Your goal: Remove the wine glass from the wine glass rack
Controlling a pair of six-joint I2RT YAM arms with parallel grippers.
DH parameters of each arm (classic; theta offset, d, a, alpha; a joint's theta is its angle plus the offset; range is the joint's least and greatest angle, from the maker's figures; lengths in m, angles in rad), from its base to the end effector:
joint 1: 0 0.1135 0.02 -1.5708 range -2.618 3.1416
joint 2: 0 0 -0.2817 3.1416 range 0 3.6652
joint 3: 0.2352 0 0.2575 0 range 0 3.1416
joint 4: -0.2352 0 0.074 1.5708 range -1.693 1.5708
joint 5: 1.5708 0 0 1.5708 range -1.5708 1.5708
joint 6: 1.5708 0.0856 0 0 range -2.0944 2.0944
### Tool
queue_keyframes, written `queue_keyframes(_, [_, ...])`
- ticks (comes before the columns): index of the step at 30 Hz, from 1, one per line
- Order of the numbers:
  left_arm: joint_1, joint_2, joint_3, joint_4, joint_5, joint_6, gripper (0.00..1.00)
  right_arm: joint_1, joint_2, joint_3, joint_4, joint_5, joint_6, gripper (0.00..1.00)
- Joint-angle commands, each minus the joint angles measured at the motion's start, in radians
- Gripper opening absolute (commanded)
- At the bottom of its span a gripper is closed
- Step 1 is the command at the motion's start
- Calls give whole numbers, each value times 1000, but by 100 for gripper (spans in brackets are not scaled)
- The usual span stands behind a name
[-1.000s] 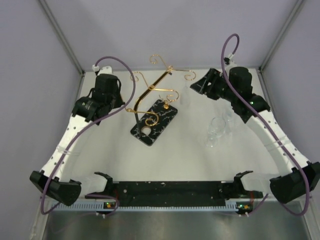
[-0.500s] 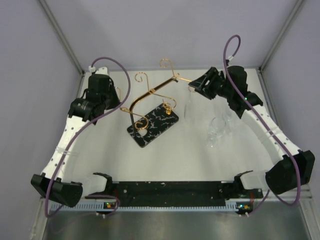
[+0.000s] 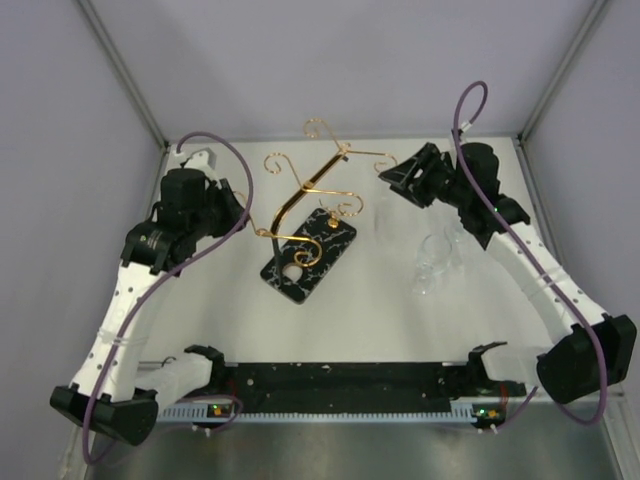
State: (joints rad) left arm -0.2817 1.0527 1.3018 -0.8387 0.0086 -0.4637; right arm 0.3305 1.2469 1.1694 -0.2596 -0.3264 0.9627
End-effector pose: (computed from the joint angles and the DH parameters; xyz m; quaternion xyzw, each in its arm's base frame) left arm 0.2313 -0.0677 0.3894 -0.0781 0.8786 -0.1751 0.4374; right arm 0.3042 0.1334 0.3697 0.1609 0.7942 0.4497 0.3757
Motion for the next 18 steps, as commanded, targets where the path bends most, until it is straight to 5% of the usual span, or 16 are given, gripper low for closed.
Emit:
queue_keyframes(1, [-4, -31, -12, 115, 129, -41, 31, -11, 23, -19, 91, 1, 45, 52])
queue_keyframes(18, [-5, -100, -33, 122, 192, -55, 40, -13, 100, -28, 184, 1, 134, 52])
